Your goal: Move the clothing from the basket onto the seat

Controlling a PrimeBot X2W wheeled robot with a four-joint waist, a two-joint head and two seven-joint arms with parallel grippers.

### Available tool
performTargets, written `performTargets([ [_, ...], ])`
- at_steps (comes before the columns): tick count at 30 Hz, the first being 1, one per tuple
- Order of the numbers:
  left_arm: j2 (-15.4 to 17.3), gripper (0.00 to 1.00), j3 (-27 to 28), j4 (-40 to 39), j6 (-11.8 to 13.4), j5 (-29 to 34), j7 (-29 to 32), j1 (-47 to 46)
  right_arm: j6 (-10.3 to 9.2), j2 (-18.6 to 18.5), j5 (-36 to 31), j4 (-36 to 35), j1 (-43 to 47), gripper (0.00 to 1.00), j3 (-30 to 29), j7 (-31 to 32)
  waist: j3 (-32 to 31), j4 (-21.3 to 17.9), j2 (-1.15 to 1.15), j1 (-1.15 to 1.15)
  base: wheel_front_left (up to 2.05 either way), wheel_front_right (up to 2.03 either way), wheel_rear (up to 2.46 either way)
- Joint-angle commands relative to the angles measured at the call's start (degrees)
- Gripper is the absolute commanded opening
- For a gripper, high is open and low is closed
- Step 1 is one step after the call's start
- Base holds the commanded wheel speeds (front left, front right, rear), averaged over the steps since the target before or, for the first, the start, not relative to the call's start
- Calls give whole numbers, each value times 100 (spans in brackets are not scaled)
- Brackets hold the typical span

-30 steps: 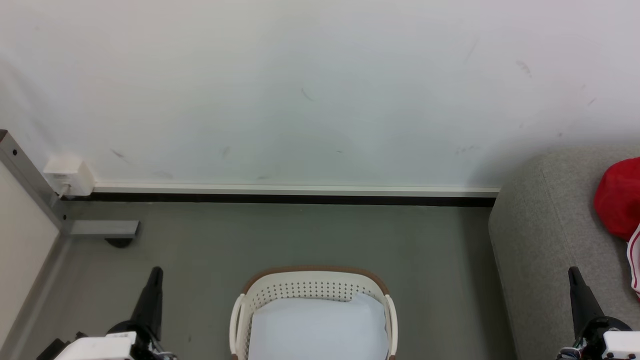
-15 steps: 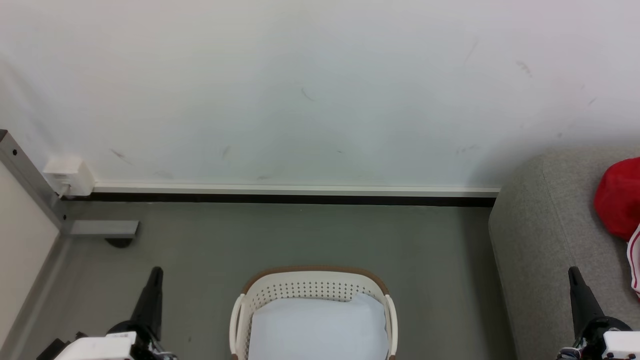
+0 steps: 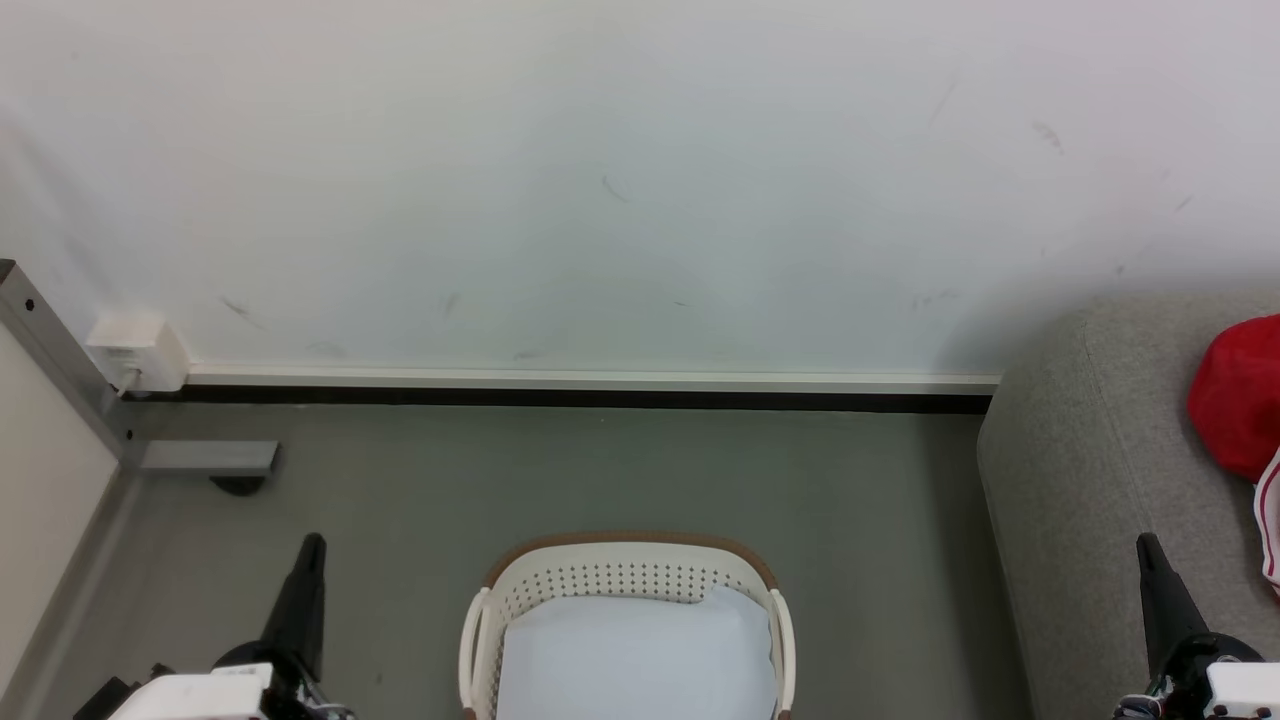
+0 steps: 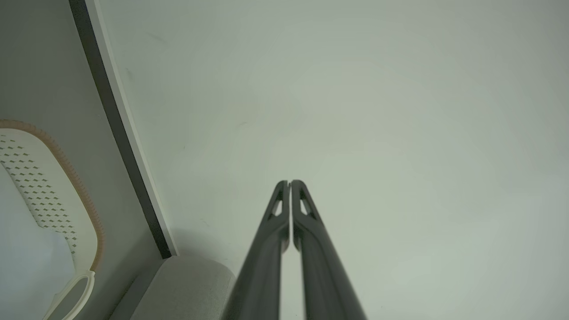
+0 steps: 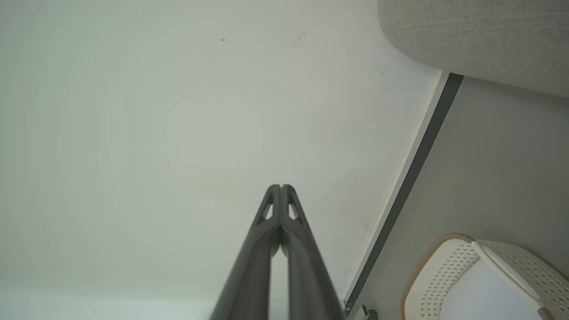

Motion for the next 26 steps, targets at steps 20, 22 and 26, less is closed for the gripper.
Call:
performTargets([
  [20,40,0,10,-23,-25,-82,22,-41,-12,4,3,-33,-71,0,-26,23,0,0,0,0,0,0,0],
  [22,40,0,10,-23,-25,-82,22,-41,-12,4,3,-33,-72,0,-26,23,0,0,0,0,0,0,0],
  [26,40,0,10,-23,-25,-82,22,-41,-12,4,3,-33,-72,0,-26,23,0,0,0,0,0,0,0],
])
